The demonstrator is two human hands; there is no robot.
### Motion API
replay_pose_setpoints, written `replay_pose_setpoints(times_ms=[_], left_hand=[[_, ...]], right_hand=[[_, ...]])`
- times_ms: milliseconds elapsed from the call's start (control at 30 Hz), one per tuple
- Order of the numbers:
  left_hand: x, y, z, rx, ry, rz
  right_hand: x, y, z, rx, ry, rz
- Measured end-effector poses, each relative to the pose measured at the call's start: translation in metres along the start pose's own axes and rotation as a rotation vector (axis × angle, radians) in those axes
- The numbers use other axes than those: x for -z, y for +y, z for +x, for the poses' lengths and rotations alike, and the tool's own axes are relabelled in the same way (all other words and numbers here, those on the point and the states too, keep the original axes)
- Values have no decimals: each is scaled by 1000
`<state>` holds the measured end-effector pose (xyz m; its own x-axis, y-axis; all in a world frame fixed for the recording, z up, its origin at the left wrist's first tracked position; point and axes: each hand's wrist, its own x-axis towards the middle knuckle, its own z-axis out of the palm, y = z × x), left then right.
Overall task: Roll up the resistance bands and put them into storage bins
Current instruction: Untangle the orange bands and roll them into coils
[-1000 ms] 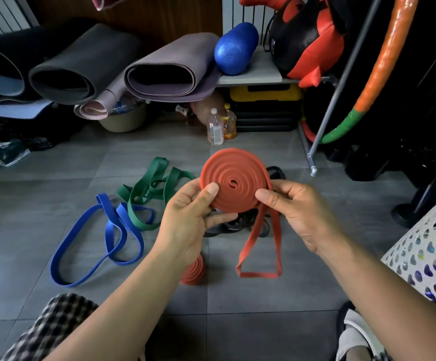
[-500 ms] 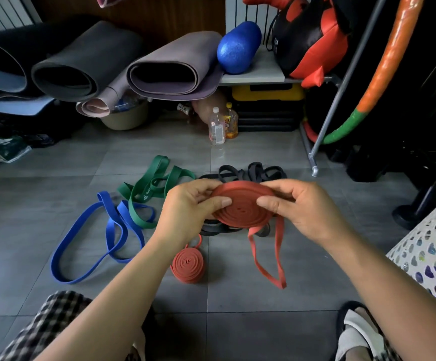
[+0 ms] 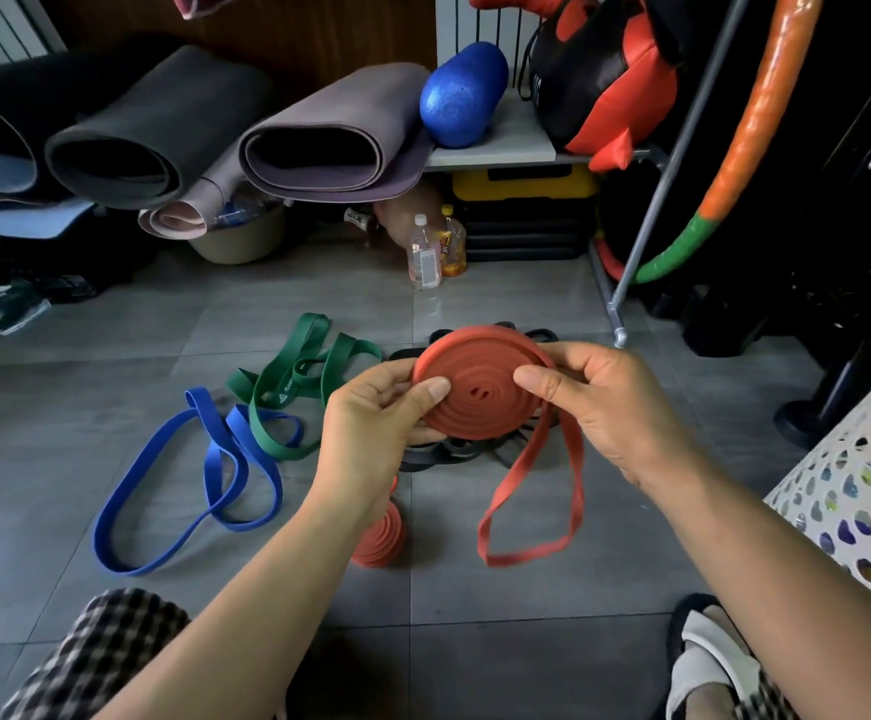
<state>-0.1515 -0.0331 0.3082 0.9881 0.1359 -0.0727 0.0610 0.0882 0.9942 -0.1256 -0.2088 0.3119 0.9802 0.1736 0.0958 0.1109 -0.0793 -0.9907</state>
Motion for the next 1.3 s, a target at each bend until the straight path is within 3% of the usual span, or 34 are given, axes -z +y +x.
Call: replay_pose_setpoints(times_ms=[67,200,300,467,633,700,833,1033,1300], left_hand=[[5,1,4,-28,-82,132],[15,4,11,-264,-263,645],[10,4,8,-284,-322,795],[11,6,6,-161,-206,536],[13,11,5,4,-96,188],[16,13,5,31,-139,164],[18,7,2,77,-380,294],[21,17,2,49,-258,159],[42,31,9,-59,-148,136]], right_hand=[[2,-1,-1,23,-16,-143],[0,6,-7,176,-77,-751],[-5,8,-8,223,-120,-790],[-3,10,-2,-25,-192,-220],[2,8,0,-131,-143,-18],[1,8,0,-124,-150,-41],[-4,8,-2,-83,-232,-182],[1,6,-3,-157,-283,-67],[16,22,-6,-318,-406,-321]])
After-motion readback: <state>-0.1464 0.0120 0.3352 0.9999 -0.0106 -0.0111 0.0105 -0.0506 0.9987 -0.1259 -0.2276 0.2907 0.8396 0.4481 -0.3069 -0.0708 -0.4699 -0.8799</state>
